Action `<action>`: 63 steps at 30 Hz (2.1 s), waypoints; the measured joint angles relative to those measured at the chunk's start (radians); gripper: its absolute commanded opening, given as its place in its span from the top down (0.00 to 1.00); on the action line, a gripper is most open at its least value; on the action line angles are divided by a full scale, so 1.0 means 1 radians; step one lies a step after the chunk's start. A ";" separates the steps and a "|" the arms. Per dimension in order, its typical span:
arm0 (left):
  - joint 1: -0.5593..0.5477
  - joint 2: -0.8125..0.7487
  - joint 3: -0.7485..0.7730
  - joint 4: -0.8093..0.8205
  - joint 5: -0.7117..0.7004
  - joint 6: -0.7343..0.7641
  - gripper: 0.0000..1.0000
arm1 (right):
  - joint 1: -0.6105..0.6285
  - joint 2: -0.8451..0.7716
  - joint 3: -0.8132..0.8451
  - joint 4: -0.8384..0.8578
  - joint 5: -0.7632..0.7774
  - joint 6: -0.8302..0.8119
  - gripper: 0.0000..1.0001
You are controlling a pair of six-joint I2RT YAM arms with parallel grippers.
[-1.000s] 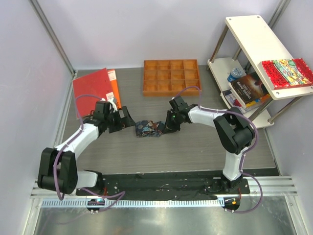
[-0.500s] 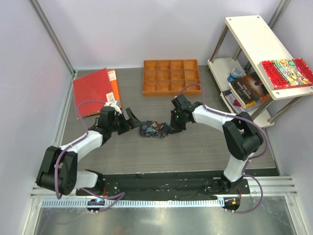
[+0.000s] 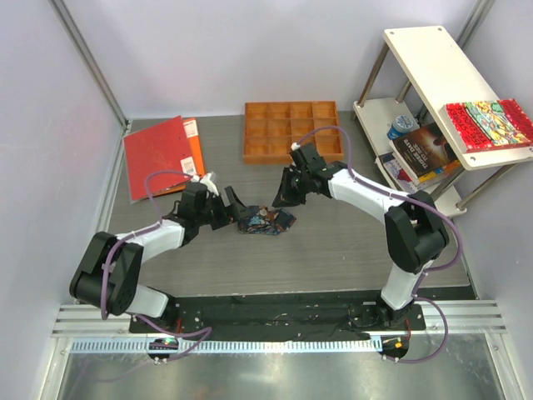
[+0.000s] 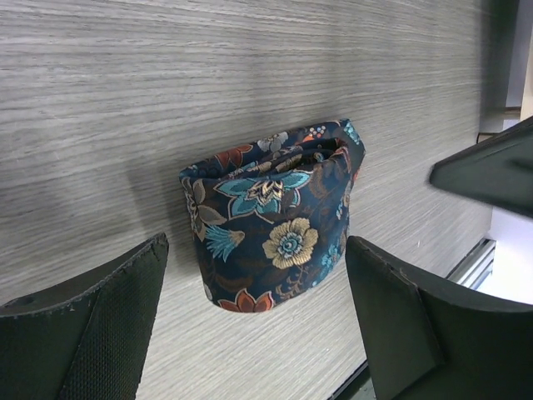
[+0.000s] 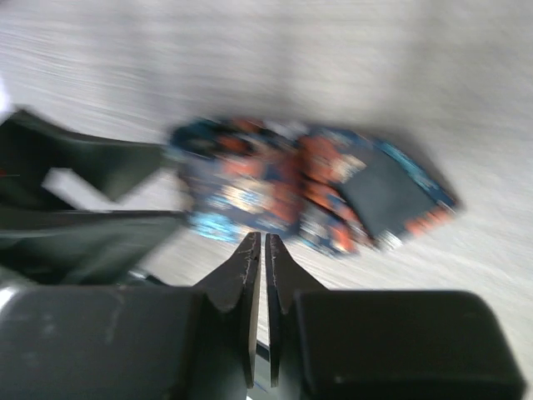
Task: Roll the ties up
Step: Roll the tie at the center of the board.
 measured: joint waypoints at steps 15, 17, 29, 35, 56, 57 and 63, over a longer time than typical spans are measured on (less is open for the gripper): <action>-0.003 0.107 0.005 0.063 0.036 0.000 0.19 | 0.000 0.114 -0.034 0.267 -0.129 0.143 0.96; -0.004 0.112 0.005 0.072 0.041 0.000 0.19 | 0.000 0.127 -0.056 0.288 -0.131 0.150 0.96; -0.056 0.177 0.035 0.137 0.047 -0.003 0.21 | 0.000 0.183 -0.143 0.406 -0.138 0.183 0.97; -0.067 0.195 0.048 0.149 0.042 -0.027 0.06 | 0.000 0.182 -0.164 0.438 -0.137 0.194 0.97; -0.089 0.010 0.208 -0.546 -0.248 0.013 0.00 | 0.002 -0.031 -0.243 0.379 -0.048 0.198 0.96; -0.089 -0.021 0.190 -0.544 -0.249 -0.001 0.00 | 0.005 -0.032 -0.243 0.379 -0.046 0.199 0.96; -0.089 -0.126 0.104 -0.547 -0.252 -0.084 0.00 | 0.042 -0.032 -0.243 0.379 -0.037 0.199 0.96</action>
